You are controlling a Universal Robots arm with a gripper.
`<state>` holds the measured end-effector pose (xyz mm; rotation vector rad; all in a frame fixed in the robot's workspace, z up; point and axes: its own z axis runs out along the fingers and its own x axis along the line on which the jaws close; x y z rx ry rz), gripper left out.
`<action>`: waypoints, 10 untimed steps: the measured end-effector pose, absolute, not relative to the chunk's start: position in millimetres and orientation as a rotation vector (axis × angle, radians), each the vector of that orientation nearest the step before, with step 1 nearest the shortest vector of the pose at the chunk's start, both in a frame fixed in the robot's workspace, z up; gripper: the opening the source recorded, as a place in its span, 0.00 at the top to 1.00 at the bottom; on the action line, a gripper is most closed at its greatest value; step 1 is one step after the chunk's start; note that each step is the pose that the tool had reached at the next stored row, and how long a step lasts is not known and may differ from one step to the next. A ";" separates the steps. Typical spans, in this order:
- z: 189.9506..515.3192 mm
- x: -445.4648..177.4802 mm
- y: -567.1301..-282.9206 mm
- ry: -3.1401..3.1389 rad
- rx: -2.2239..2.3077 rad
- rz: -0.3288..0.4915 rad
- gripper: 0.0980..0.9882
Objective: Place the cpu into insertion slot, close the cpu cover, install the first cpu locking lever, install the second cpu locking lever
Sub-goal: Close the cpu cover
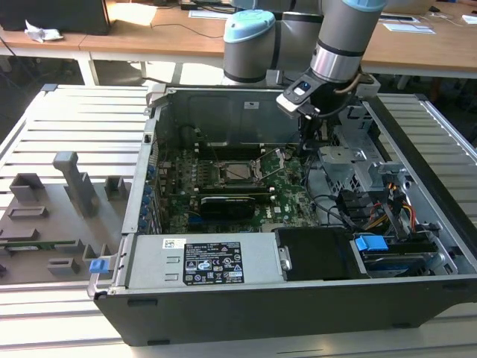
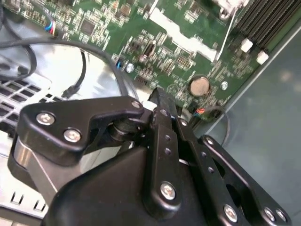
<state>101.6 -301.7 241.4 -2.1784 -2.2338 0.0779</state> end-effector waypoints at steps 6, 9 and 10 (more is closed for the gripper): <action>238.2 85.4 -301.7 -2.234 -2.179 0.078 0.99; 237.5 79.7 -301.7 -2.234 -2.179 0.078 0.99; 237.4 78.4 -301.7 -2.234 -2.179 0.078 0.99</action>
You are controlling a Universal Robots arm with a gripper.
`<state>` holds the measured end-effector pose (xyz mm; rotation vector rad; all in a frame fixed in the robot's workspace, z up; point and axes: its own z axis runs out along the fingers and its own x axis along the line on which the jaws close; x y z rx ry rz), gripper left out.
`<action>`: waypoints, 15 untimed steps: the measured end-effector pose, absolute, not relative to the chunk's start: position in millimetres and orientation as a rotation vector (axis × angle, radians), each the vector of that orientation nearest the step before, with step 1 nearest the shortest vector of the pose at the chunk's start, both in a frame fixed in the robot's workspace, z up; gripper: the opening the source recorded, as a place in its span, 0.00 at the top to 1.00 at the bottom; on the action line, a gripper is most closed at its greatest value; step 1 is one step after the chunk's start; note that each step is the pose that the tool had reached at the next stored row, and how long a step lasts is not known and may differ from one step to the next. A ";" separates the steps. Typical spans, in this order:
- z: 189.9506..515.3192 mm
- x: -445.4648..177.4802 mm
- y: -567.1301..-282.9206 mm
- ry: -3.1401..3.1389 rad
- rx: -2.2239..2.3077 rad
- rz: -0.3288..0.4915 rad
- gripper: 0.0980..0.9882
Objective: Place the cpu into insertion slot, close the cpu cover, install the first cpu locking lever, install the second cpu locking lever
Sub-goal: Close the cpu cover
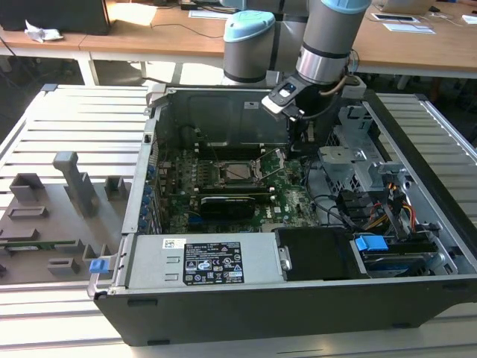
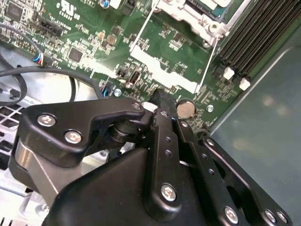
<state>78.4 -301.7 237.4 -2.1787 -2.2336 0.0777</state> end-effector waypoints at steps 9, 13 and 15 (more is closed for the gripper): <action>236.8 75.5 -301.7 -2.233 -2.179 0.077 0.99; 236.8 68.6 -301.7 -2.234 -2.179 0.078 0.99; 236.8 65.0 -301.7 -2.234 -2.179 0.078 0.99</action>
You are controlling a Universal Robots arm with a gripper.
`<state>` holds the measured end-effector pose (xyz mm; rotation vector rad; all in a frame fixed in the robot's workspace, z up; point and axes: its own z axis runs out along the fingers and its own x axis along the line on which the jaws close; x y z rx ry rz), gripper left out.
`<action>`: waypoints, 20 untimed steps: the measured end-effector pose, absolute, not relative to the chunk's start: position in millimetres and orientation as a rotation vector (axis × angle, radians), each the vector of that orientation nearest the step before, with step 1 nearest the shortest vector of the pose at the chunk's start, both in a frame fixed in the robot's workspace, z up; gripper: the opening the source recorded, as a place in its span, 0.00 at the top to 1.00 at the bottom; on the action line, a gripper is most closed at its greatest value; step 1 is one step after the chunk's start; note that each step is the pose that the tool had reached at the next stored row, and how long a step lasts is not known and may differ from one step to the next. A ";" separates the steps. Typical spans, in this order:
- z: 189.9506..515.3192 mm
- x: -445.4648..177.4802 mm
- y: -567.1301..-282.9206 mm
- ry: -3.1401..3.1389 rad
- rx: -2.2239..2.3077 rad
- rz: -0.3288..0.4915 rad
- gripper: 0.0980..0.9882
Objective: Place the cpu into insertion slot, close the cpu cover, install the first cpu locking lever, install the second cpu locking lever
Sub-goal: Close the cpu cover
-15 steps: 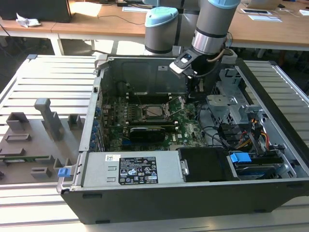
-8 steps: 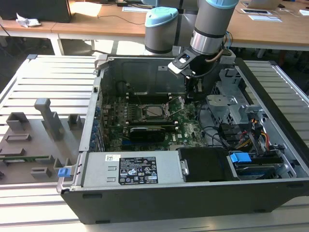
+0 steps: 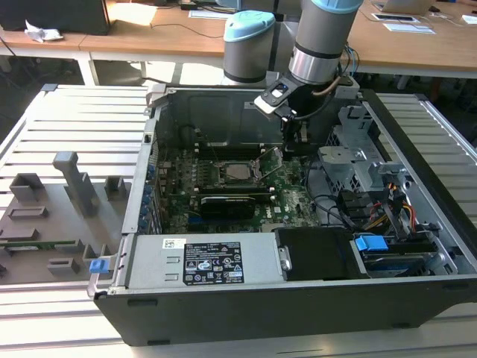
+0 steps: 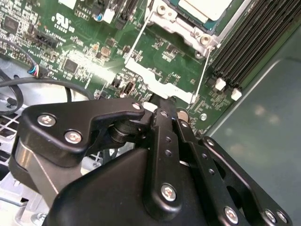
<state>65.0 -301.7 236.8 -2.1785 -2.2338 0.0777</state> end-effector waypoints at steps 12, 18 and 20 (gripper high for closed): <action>236.8 54.6 -301.7 -2.234 -2.179 0.078 0.99; 236.8 48.2 -301.7 -2.234 -2.179 0.078 0.99; 236.8 45.7 -301.7 -2.234 -2.179 0.078 0.99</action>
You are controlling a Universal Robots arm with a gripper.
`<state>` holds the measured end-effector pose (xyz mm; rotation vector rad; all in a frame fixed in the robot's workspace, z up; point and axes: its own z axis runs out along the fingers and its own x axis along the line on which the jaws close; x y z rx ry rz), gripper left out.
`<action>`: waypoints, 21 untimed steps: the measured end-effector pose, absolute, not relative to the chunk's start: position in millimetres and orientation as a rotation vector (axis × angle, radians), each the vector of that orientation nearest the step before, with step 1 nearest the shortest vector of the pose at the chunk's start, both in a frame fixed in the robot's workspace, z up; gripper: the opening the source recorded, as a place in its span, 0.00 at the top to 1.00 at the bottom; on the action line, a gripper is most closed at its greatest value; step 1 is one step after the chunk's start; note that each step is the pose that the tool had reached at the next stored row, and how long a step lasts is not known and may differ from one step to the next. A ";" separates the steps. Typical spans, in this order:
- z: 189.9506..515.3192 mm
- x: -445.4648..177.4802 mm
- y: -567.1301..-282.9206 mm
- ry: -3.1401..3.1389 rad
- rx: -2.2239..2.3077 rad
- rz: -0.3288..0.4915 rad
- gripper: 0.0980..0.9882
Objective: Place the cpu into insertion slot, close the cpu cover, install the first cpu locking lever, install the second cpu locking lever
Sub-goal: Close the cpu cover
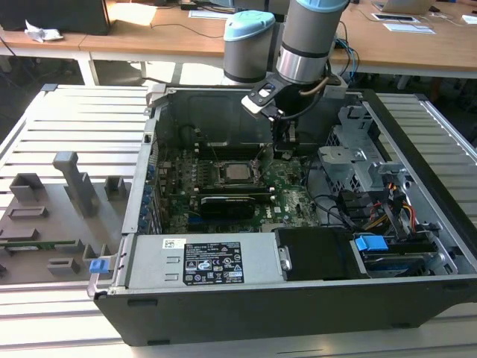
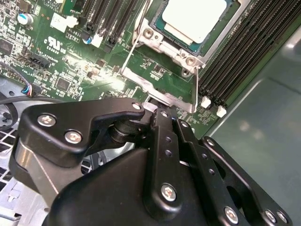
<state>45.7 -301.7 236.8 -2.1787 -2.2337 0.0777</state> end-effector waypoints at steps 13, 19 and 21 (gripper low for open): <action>236.8 32.1 -301.7 -2.234 -2.179 0.078 0.99; 236.8 27.4 -301.7 -2.234 -2.179 0.078 0.99; 236.8 25.7 -301.7 -2.234 -2.179 0.078 0.99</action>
